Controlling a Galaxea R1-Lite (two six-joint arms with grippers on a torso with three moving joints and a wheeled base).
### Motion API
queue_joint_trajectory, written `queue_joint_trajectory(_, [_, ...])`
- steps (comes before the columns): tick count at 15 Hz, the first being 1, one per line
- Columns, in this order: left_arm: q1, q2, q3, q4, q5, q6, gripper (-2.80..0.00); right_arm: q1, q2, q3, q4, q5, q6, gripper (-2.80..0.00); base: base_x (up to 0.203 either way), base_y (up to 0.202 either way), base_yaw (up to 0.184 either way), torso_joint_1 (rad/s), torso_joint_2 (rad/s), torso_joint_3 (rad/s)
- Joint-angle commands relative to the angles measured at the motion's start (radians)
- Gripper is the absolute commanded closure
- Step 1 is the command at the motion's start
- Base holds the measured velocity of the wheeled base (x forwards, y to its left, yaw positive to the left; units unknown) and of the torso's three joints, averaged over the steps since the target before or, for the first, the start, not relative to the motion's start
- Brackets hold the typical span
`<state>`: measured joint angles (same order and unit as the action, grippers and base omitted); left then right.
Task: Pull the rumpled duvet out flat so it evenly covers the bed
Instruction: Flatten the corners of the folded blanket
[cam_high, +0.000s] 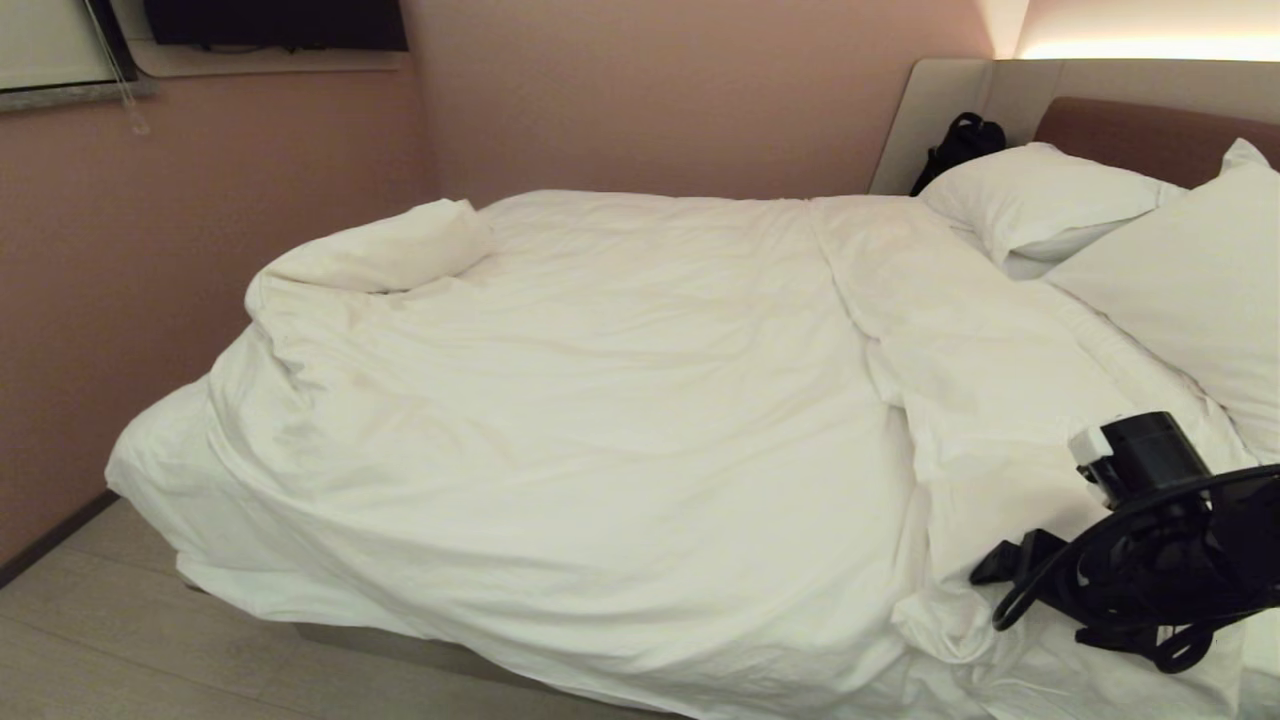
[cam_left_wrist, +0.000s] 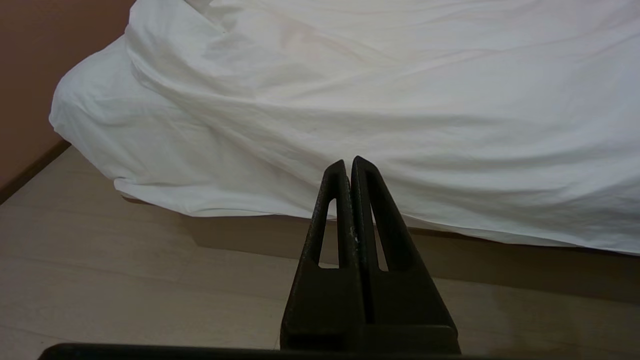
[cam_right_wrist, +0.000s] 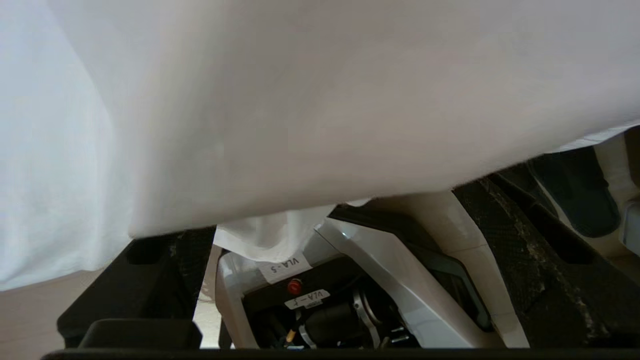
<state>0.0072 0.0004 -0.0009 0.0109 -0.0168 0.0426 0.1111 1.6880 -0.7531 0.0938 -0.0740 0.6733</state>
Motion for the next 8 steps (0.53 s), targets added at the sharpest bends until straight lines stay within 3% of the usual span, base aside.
queue_joint_trajectory(1, [0.0, 0.0, 0.001, 0.0, 0.0, 0.0, 0.0, 0.002, 0.005, -0.005, 0.001, 0.0, 0.009, -2.8, 0.0, 0.0, 0.0, 0.0, 0.0, 0.0])
queue_joint_trajectory(8, [0.0, 0.0, -0.001, 0.0, 0.0, 0.0, 0.0, 0.085, -0.134, 0.001, 0.064, 0.0, 0.014, -2.8, 0.0, 0.0, 0.0, 0.0, 0.0, 0.0])
